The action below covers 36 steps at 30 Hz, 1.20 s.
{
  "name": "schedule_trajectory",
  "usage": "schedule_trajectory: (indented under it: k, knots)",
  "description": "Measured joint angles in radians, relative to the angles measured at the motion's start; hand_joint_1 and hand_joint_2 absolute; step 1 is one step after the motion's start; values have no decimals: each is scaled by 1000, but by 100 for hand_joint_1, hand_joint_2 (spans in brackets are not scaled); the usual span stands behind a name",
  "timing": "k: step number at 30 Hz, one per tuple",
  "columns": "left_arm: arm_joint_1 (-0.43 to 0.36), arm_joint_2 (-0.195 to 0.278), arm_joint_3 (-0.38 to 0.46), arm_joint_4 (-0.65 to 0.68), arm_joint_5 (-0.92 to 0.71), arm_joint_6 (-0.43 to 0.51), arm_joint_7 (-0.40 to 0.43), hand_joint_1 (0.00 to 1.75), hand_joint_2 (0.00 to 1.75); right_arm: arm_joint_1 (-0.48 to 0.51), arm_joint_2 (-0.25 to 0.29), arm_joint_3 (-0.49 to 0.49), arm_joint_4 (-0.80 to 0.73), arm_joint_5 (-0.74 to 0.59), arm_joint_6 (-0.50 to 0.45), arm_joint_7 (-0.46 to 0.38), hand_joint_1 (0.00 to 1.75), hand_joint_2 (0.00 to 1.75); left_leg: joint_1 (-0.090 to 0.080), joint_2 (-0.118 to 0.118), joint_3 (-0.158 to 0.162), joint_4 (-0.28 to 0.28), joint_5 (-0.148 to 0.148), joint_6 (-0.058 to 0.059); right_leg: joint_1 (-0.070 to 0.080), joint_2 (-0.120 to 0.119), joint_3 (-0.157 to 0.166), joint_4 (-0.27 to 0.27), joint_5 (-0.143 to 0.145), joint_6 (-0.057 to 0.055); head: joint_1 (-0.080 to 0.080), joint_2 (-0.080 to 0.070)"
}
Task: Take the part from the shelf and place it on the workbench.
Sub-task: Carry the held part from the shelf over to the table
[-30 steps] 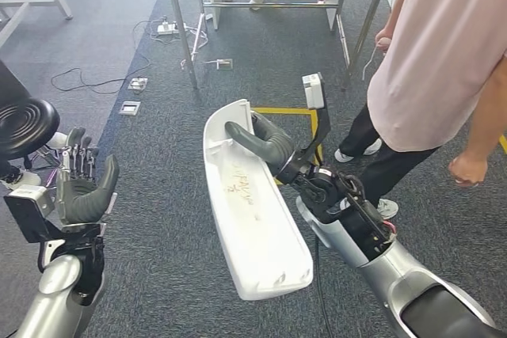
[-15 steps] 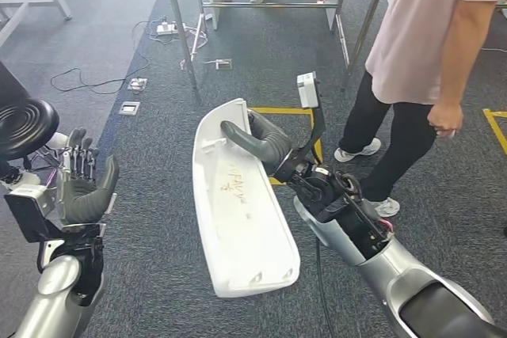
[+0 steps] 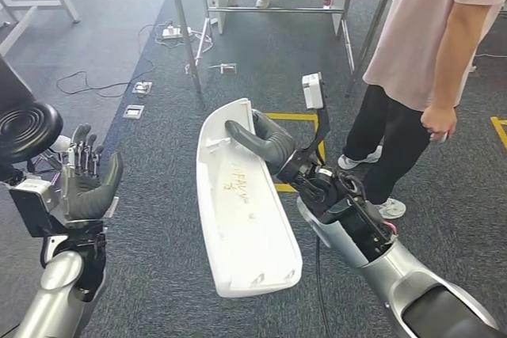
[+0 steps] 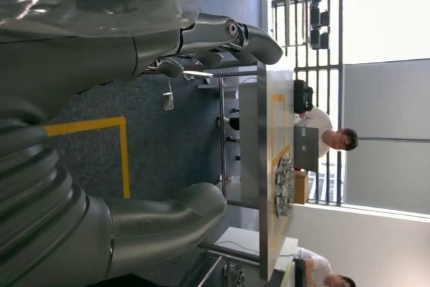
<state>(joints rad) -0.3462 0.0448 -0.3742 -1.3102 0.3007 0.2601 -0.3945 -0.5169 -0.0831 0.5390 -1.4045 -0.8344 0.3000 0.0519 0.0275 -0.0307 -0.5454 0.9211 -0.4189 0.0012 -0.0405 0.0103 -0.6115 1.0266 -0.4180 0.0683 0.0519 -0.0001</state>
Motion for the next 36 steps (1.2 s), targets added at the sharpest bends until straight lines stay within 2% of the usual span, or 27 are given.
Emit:
schedule_trajectory:
  k: [1,2,4,6,7,8,10,11,12,13,15,16,17,18,20,21,22,24,26,27,28,29,31,32,33,34,36]
  knots:
    - [0,0,0,0,0,1,0,0,175,0,0,1,0,0,0,-1,175,175,1,-2,-3,12,-9,-8,-1,4,24,-42,8,0,3,0]
    - [-1,1,0,0,-1,1,0,0,175,1,0,1,0,1,0,-2,175,175,0,-4,-7,20,-14,-15,0,8,35,-57,2,-5,3,0]
    - [0,1,0,-1,-3,4,0,0,175,5,1,1,0,2,-1,-2,175,175,0,-6,-11,26,-18,-24,5,11,38,-54,-10,-27,-3,0]
    - [0,1,0,-1,-4,6,1,0,175,7,2,0,-2,6,-1,-3,175,175,4,2,-18,48,-29,-31,8,11,49,-52,-20,-44,-13,0]
    - [-1,2,0,-2,-4,7,1,0,175,6,2,0,-4,8,-1,-4,175,175,4,9,-38,89,-42,-33,8,10,58,-53,-27,-51,-19,0]
    - [-2,2,0,-2,-4,8,1,0,175,5,3,0,-5,10,-1,-4,175,175,3,17,-76,153,-57,-33,9,8,67,-54,-34,-59,-25,0]
    - [-1,2,0,-2,-4,8,2,0,175,4,3,1,-5,11,-1,-4,175,175,-1,23,-182,306,-86,-29,14,5,85,-54,-50,-67,-34,0]
    - [1,2,0,-2,-4,8,2,0,175,5,3,1,-4,11,-1,-4,175,175,-3,24,-231,358,-85,-25,17,4,96,-55,-59,-69,-36,0]
    - [3,3,0,-2,-4,8,3,0,175,7,3,1,-4,11,-1,-4,175,175,-7,24,-260,372,-63,-18,20,4,108,-55,-70,-71,-36,0]
    - [5,4,0,-2,-4,8,3,0,175,8,3,2,-4,11,-1,-4,175,175,-13,23,-269,342,-19,-9,21,4,123,-55,-81,-72,-36,0]
    - [5,6,0,-2,-4,8,4,0,175,8,3,2,-3,10,0,-4,175,175,-30,23,-226,188,92,13,22,5,150,-58,-104,-70,-37,0]
    - [5,6,0,-3,-4,9,5,0,175,7,3,2,-3,10,0,-4,175,175,-38,24,-198,119,123,21,23,6,159,-62,-114,-67,-39,0]
    - [3,6,0,-4,-4,9,6,0,175,7,3,2,-3,10,0,-4,175,175,-44,24,-177,71,131,27,24,7,164,-68,-121,-63,-42,0]
    - [2,7,0,-5,-5,9,7,0,175,7,3,2,-3,10,0,-4,175,175,-47,24,-164,49,121,29,25,7,170,-74,-124,-58,-44,0]
    - [2,7,0,-9,-5,10,7,0,175,8,3,2,-3,10,0,-4,175,175,-44,24,-147,29,99,32,27,5,180,-77,-123,-48,-45,0]
    - [3,7,0,-10,-6,11,7,0,175,8,3,2,-4,10,0,-5,175,175,-41,22,-134,23,91,35,27,3,176,-57,-119,-46,-42,0]
    - [4,7,0,-11,-6,11,7,0,175,8,3,2,-4,10,0,-6,175,175,-39,21,-120,18,83,39,28,1,155,-16,-117,-45,-39,0]
    - [7,8,0,-11,-7,12,8,0,175,9,3,2,-3,10,0,-7,175,175,-38,18,-95,13,66,44,32,-1,71,121,-137,-46,-29,0]
    - [12,8,0,-11,-7,13,9,0,175,14,2,2,-3,10,0,-7,175,175,-39,17,-69,13,44,47,34,-1,-24,233,-193,-43,-20,0]
    - [15,8,0,-11,-7,14,9,0,175,18,2,2,-2,10,-1,-7,175,175,-40,16,-52,14,31,47,34,-1,-53,247,-212,-41,-16,0]
    - [17,8,0,-11,-7,15,9,0,175,20,2,2,-2,10,-1,-7,175,175,-40,16,-32,14,18,46,34,-2,-65,226,-208,-40,-13,0]
    - [18,8,0,-11,-7,15,9,0,175,21,2,2,-1,10,-1,-7,175,175,-40,15,-11,14,4,46,34,-2,-63,176,-174,-40,-10,0]
    - [18,7,0,-11,-7,15,9,0,175,20,2,2,0,10,-2,-7,175,175,-41,14,24,18,-24,42,35,-2,-45,29,-39,-44,-4,0]
    - [18,7,-1,-11,-7,15,9,0,175,20,2,3,0,10,-2,-7,175,175,-43,13,34,19,-36,37,36,-2,-34,-26,19,-50,-3,0]
    - [18,7,-1,-11,-7,15,10,0,175,20,2,3,0,10,-2,-7,175,175,-44,11,40,23,-45,33,38,-2,-29,-61,58,-58,-5,0]
    - [16,7,-1,-12,-7,15,10,0,175,18,2,2,-1,10,-2,-7,175,175,-45,9,43,28,-51,28,40,-3,-27,-74,68,-66,-7,0]
    - [13,6,-1,-15,-7,13,9,0,175,13,2,2,-5,10,-3,-7,175,175,-44,9,32,54,-54,20,38,-3,-15,-75,64,-78,-10,0]
